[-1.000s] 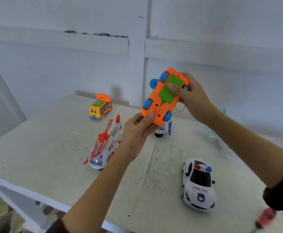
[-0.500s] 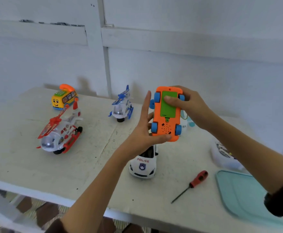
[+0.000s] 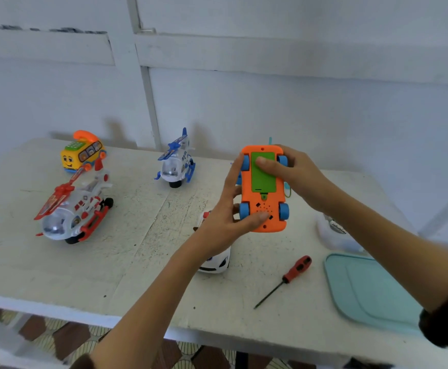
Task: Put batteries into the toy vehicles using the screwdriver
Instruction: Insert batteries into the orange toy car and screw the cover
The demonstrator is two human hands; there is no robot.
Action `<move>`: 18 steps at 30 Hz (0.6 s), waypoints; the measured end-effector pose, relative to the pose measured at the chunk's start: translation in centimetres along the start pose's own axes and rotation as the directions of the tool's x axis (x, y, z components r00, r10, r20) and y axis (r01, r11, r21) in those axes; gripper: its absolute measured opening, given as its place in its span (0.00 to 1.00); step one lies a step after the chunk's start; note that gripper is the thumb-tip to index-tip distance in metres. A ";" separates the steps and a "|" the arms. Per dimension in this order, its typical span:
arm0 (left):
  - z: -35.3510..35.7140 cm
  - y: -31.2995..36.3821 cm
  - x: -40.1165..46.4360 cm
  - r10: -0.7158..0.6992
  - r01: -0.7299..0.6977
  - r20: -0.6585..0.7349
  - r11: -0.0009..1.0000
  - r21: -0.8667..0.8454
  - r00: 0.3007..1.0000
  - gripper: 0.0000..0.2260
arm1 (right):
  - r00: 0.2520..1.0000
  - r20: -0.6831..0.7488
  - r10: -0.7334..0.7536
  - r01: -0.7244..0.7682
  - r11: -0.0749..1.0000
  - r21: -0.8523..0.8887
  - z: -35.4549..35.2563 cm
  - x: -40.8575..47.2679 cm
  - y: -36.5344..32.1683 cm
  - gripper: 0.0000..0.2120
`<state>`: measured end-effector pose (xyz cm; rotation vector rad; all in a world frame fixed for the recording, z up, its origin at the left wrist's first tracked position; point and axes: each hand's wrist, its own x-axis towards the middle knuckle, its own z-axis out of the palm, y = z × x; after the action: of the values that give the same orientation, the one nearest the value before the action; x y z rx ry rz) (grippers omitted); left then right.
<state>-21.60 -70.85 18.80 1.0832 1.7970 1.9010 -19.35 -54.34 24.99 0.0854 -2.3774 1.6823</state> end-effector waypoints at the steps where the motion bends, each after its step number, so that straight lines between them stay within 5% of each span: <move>1: 0.2 -0.1 -0.1 -0.002 0.002 0.002 1.000 -0.002 1.000 0.39 | 1.000 -0.008 0.006 -0.006 1.000 0.002 -0.1 -0.3 0.1 0.12; 9: 1.6 -1.2 -1.2 0.005 -0.005 0.005 0.999 -0.052 1.000 0.38 | 0.999 -0.020 0.025 -0.026 0.999 -0.025 -0.5 -2.3 0.9 0.09; 14: 2.1 -2.2 -1.7 -0.017 0.017 0.008 1.000 0.018 1.000 0.38 | 0.986 0.122 0.114 -0.087 0.974 -0.210 -1.9 -3.8 2.7 0.37; 18: 2.2 -3.5 -1.8 -0.021 0.021 -0.006 0.988 0.154 1.000 0.39 | 0.985 0.034 0.172 -0.151 0.931 -0.332 -3.5 -6.0 5.1 0.24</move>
<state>-19.85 -69.90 14.72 1.1058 1.9773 1.7780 -13.93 -49.79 20.05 -0.1195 -2.7427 1.3355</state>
